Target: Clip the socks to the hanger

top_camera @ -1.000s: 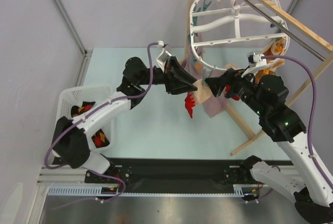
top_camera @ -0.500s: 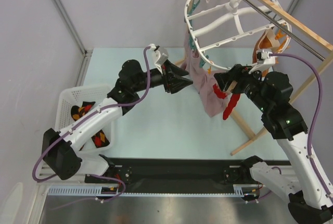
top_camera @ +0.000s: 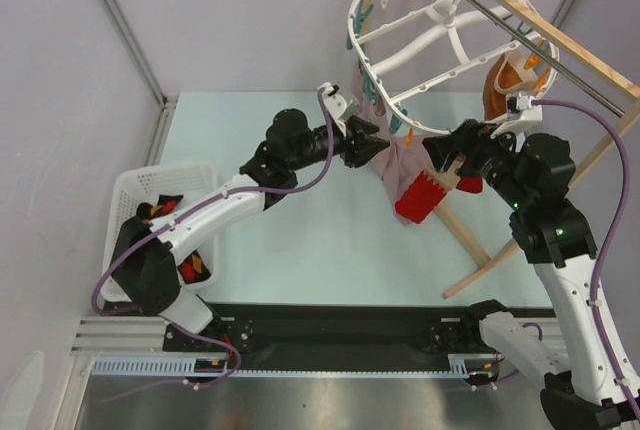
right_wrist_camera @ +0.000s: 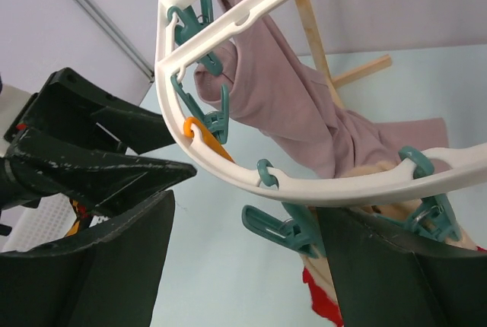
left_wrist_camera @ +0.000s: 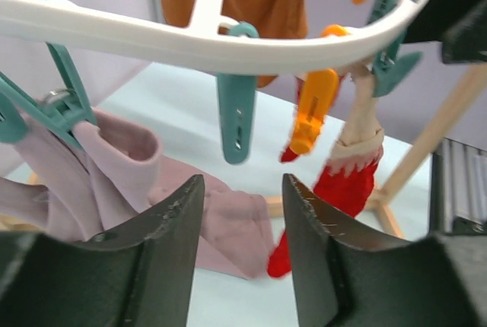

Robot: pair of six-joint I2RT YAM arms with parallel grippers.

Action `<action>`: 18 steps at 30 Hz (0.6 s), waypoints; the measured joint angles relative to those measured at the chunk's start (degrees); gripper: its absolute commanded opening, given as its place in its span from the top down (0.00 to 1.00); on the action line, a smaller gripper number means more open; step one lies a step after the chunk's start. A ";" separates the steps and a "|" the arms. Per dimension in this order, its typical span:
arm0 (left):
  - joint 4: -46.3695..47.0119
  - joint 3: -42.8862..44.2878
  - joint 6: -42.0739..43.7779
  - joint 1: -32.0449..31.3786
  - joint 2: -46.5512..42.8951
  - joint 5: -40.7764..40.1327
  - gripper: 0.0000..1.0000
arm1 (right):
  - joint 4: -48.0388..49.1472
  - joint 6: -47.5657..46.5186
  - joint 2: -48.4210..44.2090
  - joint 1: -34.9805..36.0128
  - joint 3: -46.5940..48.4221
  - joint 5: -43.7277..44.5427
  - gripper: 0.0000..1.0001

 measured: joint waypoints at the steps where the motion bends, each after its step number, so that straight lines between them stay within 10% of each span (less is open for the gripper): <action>1: 0.17 0.57 0.35 -0.22 0.57 -0.87 0.51 | -0.07 0.02 0.00 -0.11 0.09 -0.26 0.19; 13: 0.57 6.56 2.12 -1.16 6.84 -4.94 0.55 | -0.39 0.11 -0.07 -0.39 0.42 -2.71 0.20; 18: 0.39 7.56 2.16 -1.18 7.80 -4.96 0.72 | -0.42 0.26 -0.07 -0.39 0.46 -3.15 0.20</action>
